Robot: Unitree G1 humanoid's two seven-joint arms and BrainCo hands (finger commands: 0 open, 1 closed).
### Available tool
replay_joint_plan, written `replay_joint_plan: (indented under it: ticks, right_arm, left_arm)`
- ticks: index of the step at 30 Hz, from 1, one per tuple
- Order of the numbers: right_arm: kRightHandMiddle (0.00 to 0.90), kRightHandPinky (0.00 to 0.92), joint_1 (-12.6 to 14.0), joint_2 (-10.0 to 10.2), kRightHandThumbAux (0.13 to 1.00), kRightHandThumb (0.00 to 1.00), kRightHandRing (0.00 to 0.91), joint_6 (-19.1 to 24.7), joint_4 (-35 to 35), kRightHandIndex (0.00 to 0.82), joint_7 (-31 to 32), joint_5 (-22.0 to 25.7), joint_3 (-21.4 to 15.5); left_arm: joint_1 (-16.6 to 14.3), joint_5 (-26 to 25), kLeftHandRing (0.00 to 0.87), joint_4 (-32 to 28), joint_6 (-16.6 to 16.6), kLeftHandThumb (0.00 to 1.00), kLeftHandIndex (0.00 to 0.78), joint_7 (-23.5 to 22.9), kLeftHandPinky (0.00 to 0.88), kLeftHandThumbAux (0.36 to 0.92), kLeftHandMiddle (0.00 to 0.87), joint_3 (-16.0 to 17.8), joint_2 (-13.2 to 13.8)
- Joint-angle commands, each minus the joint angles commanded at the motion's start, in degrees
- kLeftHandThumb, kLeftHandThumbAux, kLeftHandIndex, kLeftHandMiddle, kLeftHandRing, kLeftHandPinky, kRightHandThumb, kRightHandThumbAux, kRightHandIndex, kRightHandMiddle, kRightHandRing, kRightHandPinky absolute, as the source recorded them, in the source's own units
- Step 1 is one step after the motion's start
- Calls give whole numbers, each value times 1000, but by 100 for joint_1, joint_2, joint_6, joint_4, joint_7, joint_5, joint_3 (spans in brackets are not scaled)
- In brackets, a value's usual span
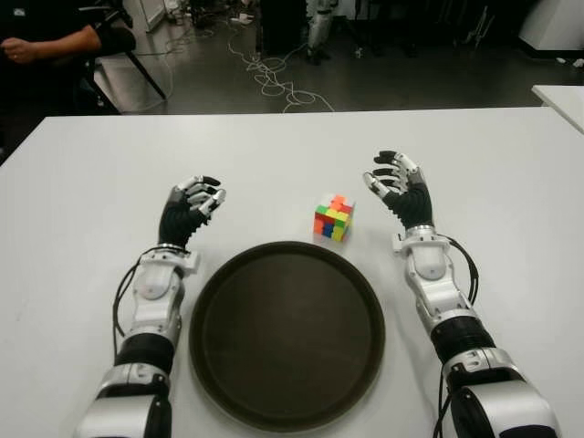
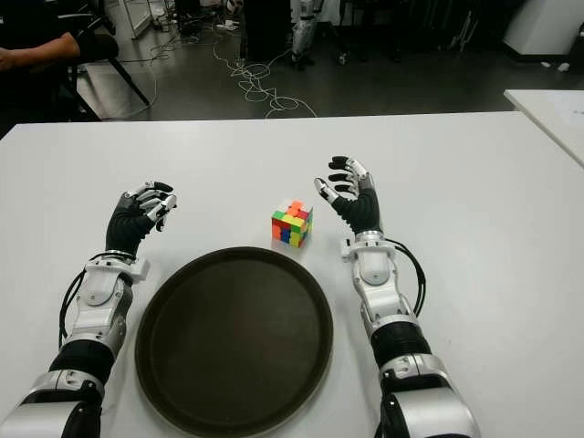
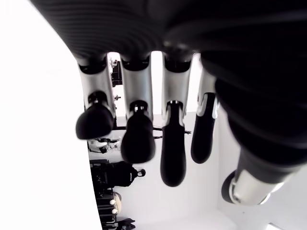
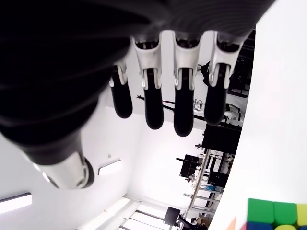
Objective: Pick up the Rubik's Cube and put it in the plate
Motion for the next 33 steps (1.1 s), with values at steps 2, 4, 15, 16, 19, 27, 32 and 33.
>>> replay_joint_plan:
  ticks: [2,4,15,16,19,27,32,33]
  right_arm:
    - [307,339,-2,2,657,326,318,8,-2,263,1,2,-1]
    - [308,339,0,6,660,337,318,19,-11,280,1,7,-3]
    - [307,334,12,23,653,336,316,86,-65,278,39,52,-19]
    - [306,334,14,23,653,336,315,90,-68,275,47,57,-20]
    - [305,333,22,20,652,336,314,96,-85,271,56,57,-19]
    - [294,316,39,15,658,346,301,97,-104,283,45,27,-11]
    - [290,312,39,8,655,341,297,110,-108,268,41,13,-4]
    - [291,310,40,6,656,335,297,111,-113,259,42,11,-2]
  left_arm:
    - [-2,3,741,1,0,844,415,10,778,662,577,3,-1]
    - [0,11,737,-1,-1,844,415,32,773,662,574,5,-3]
    - [14,21,733,-33,-3,844,417,51,763,661,574,1,-7]
    - [16,21,734,-34,-7,845,418,50,765,661,576,0,-8]
    - [23,21,736,-44,-7,845,418,52,767,661,579,-1,-11]
    - [35,-14,738,-57,25,845,418,42,770,660,578,15,-25]
    - [55,-19,736,-108,37,844,417,40,767,661,574,14,-32]
    - [56,-19,735,-114,40,844,417,40,766,660,574,14,-33]
